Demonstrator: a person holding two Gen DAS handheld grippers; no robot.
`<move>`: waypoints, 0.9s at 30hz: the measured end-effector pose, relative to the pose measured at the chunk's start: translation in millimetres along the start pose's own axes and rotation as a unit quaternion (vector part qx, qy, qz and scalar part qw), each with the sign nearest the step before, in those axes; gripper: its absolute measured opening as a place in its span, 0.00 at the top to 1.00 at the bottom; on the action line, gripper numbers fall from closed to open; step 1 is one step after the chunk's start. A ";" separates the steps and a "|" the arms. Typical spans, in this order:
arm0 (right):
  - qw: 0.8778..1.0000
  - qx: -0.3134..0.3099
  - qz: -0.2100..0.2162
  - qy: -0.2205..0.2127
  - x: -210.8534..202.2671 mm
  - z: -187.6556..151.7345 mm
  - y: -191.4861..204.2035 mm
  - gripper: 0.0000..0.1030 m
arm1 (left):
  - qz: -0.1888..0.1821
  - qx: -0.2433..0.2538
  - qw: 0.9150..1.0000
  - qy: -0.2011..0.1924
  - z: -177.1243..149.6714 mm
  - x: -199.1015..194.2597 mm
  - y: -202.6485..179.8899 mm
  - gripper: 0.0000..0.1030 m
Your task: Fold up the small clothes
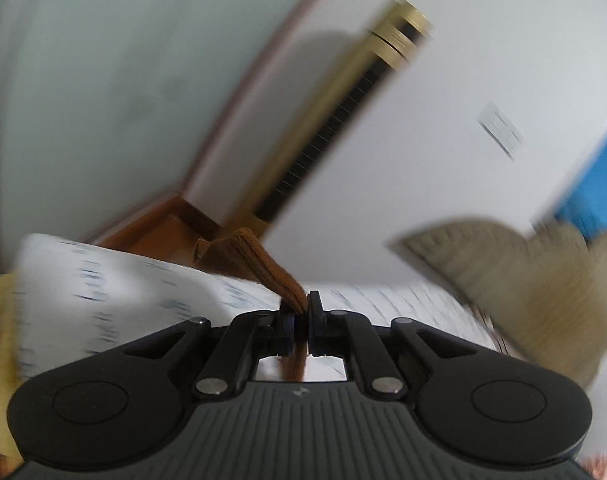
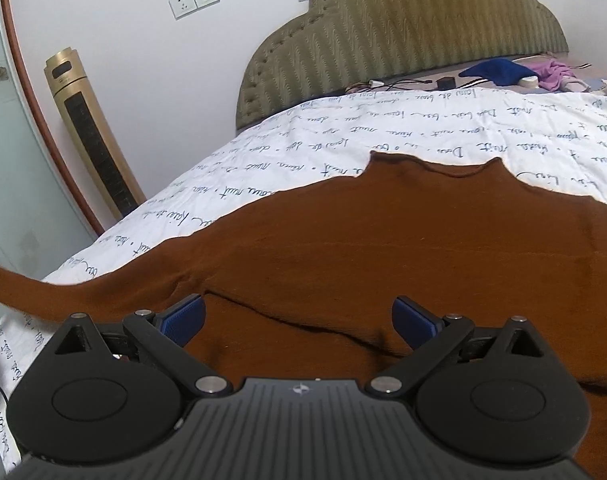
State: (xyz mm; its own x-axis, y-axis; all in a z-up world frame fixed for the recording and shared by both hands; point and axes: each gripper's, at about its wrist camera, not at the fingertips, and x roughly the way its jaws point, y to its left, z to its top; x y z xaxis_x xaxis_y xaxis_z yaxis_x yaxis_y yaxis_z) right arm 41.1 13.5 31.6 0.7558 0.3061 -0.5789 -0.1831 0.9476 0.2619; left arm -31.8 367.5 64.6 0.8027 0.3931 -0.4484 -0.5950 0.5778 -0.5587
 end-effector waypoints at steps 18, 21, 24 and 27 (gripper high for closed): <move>0.998 0.012 -0.056 -0.026 -41.9 -7.7 -45.8 0.04 | -0.183 0.190 0.962 0.070 -107.0 20.3 -231.1 0.94; 0.997 0.021 -0.066 -0.029 -49.1 -10.1 -57.3 0.04 | -0.203 0.202 0.953 0.100 -130.2 18.2 -257.5 0.94; 0.996 0.031 -0.075 -0.034 -56.9 -11.6 -68.4 0.04 | -0.224 0.225 0.940 0.125 -154.2 18.3 -281.8 0.94; 0.995 0.042 -0.083 -0.041 -64.9 -12.7 -78.3 0.04 | -0.247 0.256 0.922 0.152 -182.6 14.1 -305.0 0.94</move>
State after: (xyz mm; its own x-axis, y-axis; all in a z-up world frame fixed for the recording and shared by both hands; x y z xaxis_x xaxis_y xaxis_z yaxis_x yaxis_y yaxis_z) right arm -1.6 -79.4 38.9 0.8210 0.1339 -0.5550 -0.0010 0.9724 0.2332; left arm 153.8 66.2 101.2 0.8766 -0.1820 -0.4456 -0.0009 0.9251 -0.3797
